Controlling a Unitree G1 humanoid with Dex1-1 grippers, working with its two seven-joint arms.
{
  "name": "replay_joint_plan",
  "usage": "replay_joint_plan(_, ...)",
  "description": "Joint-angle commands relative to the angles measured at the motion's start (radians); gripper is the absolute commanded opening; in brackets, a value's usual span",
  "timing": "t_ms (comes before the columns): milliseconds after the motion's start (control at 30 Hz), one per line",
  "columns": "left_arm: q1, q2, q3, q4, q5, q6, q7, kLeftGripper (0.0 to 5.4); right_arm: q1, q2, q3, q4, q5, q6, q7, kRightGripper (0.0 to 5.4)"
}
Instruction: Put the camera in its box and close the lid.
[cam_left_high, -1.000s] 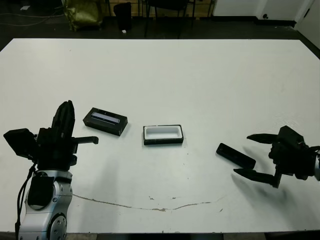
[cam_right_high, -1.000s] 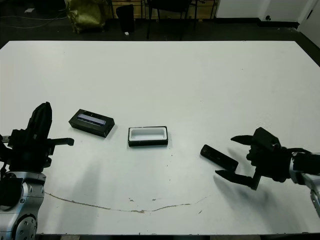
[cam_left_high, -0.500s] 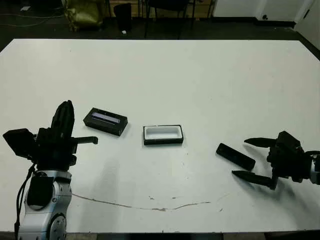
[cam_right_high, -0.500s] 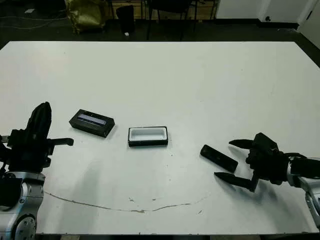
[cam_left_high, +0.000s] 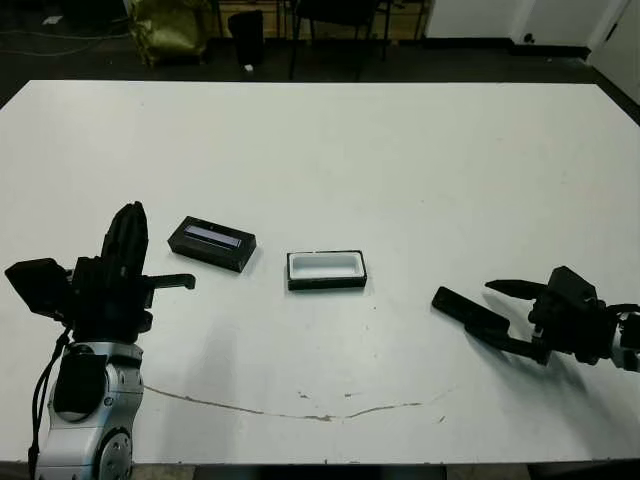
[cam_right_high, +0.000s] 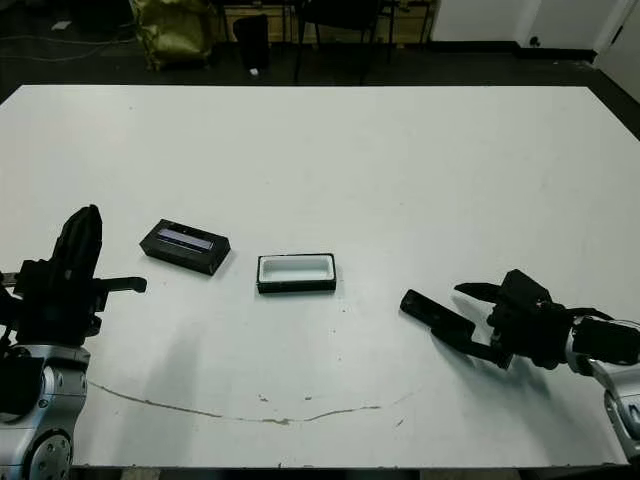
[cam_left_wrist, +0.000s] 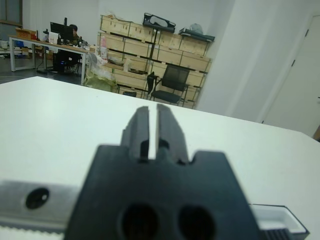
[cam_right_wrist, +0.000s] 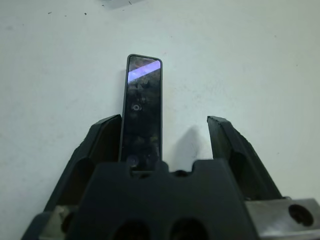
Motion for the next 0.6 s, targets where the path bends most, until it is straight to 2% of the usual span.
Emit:
replay_joint_plan(33, 0.012, 0.003, 0.004, -0.005, -0.003, 0.021, 0.005, 0.0, 0.017, -0.008, 0.041, 0.078, -0.055, 0.001, 0.023, 3.36)
replay_joint_plan(333, 0.01, 0.006, 0.003, -0.007, 0.004, 0.017, 0.004, 0.0, -0.008, -0.071, 0.074, 0.011, -0.052, 0.106, 0.083, 3.36)
replay_joint_plan(467, 0.009, 0.005, 0.003, -0.011, 0.004, 0.024, 0.009, 0.0, -0.052, -0.064, 0.087, 0.1, -0.028, 0.072, 0.157, 3.36)
replay_joint_plan(600, 0.008, 0.003, 0.002, -0.012, 0.004, 0.024, 0.011, 0.0, -0.066, -0.061, 0.097, 0.138, -0.051, 0.027, 0.174, 3.36)
